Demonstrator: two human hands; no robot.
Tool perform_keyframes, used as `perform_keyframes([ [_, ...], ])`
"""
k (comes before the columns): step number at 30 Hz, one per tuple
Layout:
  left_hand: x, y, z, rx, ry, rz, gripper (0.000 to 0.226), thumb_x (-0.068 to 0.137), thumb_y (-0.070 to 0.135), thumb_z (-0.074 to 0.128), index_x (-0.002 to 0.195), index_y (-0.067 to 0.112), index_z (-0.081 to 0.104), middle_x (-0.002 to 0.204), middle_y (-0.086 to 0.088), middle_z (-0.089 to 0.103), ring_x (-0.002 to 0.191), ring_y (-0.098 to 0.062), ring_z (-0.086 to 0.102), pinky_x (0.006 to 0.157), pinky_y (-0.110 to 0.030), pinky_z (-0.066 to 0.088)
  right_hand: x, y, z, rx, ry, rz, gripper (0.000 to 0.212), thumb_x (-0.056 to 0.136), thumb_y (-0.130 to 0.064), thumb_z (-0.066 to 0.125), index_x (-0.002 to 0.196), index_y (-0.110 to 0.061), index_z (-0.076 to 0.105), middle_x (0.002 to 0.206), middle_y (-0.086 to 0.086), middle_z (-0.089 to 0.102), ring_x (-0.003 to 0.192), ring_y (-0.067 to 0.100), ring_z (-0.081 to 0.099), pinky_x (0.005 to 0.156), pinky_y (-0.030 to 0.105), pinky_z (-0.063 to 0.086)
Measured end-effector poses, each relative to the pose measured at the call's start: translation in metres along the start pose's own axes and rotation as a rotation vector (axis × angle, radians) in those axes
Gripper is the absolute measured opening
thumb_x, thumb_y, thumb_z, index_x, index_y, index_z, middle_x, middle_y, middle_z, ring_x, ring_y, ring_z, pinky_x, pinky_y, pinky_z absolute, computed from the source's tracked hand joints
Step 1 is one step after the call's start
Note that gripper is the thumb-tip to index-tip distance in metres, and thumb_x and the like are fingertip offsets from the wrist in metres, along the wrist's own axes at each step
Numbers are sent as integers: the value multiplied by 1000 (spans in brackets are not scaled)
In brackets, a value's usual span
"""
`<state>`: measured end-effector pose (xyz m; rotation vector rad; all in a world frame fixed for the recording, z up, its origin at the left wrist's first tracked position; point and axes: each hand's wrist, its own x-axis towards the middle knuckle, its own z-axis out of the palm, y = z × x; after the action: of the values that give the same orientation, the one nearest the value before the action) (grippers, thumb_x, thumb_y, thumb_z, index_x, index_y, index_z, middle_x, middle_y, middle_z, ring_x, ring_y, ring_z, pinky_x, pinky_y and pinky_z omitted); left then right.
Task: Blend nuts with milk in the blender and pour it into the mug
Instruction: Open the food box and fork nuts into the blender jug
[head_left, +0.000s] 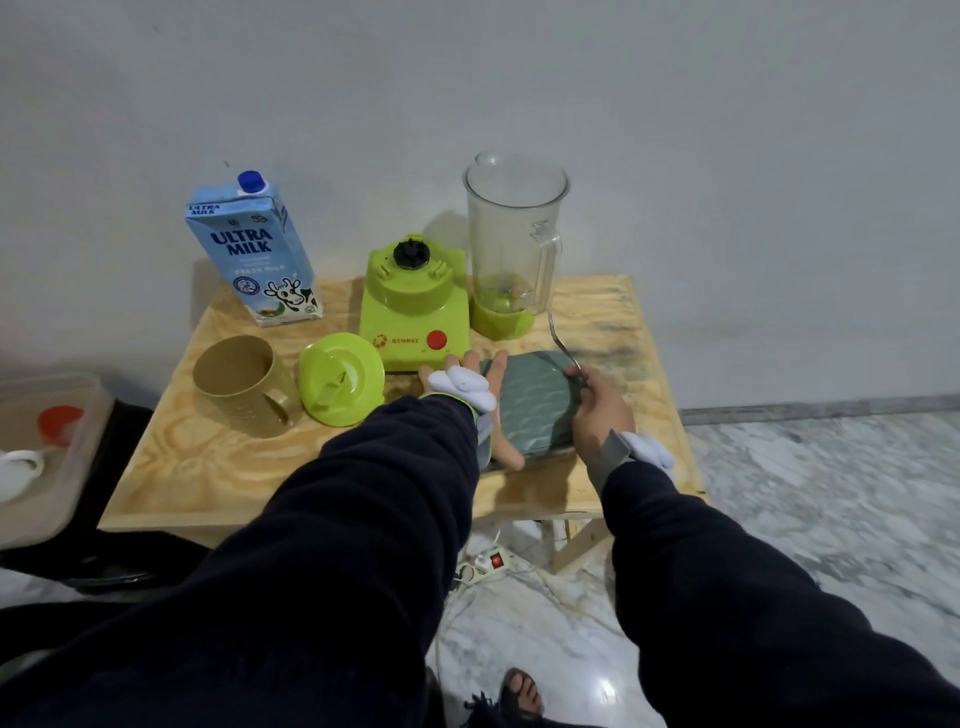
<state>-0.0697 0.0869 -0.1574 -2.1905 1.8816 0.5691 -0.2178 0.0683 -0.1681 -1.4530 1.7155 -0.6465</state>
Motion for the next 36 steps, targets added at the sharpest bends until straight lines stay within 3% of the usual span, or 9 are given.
perform_keyframes([
  [3, -1, 4, -3, -7, -46, -25, 141, 46, 80, 69, 152, 27, -9, 155, -14, 9, 140, -40, 20, 114, -55, 24, 7, -4, -10, -46, 11, 9, 45, 99, -6, 29, 128, -25, 57, 124, 12, 63, 106, 29, 61, 84, 25, 46],
  [6, 1, 16, -4, -249, -15, -100, 133, 53, 78, 68, 153, 27, -3, 152, -16, 14, 140, -37, 22, 115, -50, 24, 10, -5, -28, -187, 53, 18, 45, 100, -10, 30, 139, -26, 46, 135, 12, 54, 120, 30, 54, 94, 28, 42],
  [10, 10, 32, -14, -505, -38, -148, 100, 77, 51, 70, 153, 16, 14, 155, -19, 24, 142, -35, 28, 116, -44, 24, 14, 0, -40, -303, 148, 3, 45, 100, -16, 30, 141, -27, 46, 129, 13, 51, 108, 32, 56, 82, 24, 36],
  [14, 21, 42, -17, -755, -126, -187, 64, 94, 25, 56, 149, 8, 27, 152, -17, 34, 141, -30, 34, 113, -34, 29, 10, -4, -37, -344, 160, 29, 50, 96, -8, 35, 143, -21, 43, 129, 12, 46, 105, 31, 56, 78, 22, 32],
  [19, 23, 49, -5, -860, -60, -186, 64, 97, 25, 49, 153, 20, 18, 147, -11, 42, 133, -30, 44, 103, -31, 36, 4, -11, -30, -401, 64, -19, 55, 94, -2, 37, 146, -20, 39, 133, 12, 44, 112, 31, 57, 93, 27, 42],
  [22, 23, 58, 4, -1040, -8, -167, 58, 96, 14, 51, 149, 12, 27, 144, -14, 47, 129, -31, 49, 105, -34, 39, 3, -9, -26, -515, 32, -83, 55, 91, -7, 43, 144, -24, 42, 124, 14, 50, 111, 33, 52, 89, 30, 42],
  [25, 21, 60, 6, -1042, 36, -159, 55, 96, 13, 51, 147, 10, 32, 141, -15, 50, 126, -31, 51, 103, -34, 41, 2, -9, -25, -600, 82, -100, 46, 94, -20, 44, 139, -30, 46, 124, 11, 51, 116, 32, 45, 91, 35, 40],
  [31, 21, 54, 3, -971, 13, -171, 56, 96, 14, 50, 149, 15, 30, 144, -13, 48, 130, -30, 49, 109, -34, 39, -3, -7, -34, -291, 301, 52, 42, 98, -21, 39, 139, -28, 47, 131, 10, 51, 118, 32, 48, 96, 36, 41],
  [36, 19, 52, 7, -965, -100, -131, 57, 99, 11, 46, 151, 9, 24, 150, -13, 41, 137, -25, 42, 106, -23, 33, -11, -4, -38, -123, 179, 314, 47, 95, -4, 38, 137, -19, 51, 137, 11, 56, 121, 31, 56, 99, 32, 45],
])
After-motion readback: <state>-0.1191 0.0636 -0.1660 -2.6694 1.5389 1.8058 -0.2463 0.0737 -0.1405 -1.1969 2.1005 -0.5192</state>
